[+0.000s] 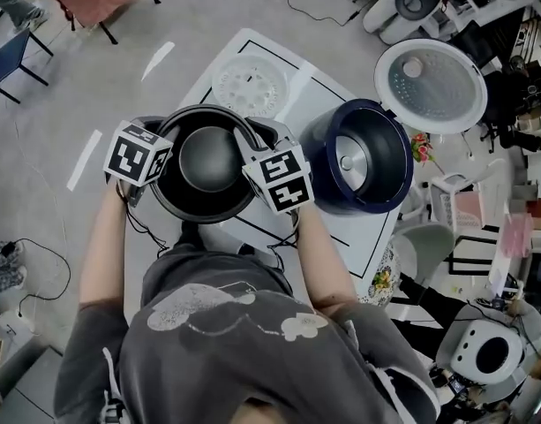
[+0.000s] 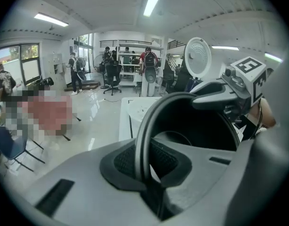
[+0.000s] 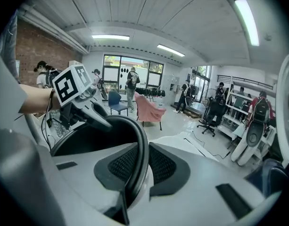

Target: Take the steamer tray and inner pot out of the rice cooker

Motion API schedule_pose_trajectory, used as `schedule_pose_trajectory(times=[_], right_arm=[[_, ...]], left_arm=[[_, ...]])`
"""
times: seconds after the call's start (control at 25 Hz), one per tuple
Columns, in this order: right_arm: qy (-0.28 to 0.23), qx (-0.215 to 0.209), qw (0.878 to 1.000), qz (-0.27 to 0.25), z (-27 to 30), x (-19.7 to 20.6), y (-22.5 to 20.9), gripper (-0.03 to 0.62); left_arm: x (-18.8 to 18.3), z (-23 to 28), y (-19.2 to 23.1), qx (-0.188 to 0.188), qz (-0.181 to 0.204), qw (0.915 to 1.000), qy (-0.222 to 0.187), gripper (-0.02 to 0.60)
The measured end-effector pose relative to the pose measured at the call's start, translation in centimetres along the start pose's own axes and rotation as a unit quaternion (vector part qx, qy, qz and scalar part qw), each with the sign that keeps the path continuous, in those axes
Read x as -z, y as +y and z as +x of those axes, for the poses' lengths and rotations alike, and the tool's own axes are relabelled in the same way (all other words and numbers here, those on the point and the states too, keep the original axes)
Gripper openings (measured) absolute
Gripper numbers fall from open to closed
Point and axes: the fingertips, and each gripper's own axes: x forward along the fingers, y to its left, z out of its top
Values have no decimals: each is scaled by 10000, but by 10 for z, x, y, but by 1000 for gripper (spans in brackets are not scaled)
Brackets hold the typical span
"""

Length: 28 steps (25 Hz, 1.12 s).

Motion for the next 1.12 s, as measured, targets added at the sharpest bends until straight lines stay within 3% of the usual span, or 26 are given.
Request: schedule_pose_trajectory(times=[0.44, 0.72, 0.96, 1.04, 1.12], right_arm=[[550, 409, 9976, 0, 26, 26, -29, 103], [681, 503, 9964, 92, 30, 35, -37, 106], [791, 488, 9950, 374, 33, 45, -42, 109], [783, 385, 9949, 505, 32, 47, -40, 166], [721, 402, 9951, 535, 27, 44, -39, 223]], left_arm=[[-13, 35, 5, 470, 740, 9953, 416, 41], [-17, 47, 2, 922, 913, 9900, 561, 48], [-18, 56, 0, 1084, 1112, 9866, 511, 75], [-18, 57, -1, 1122, 1153, 9860, 449, 127], [-17, 56, -3, 1164, 1130, 9862, 335, 242]])
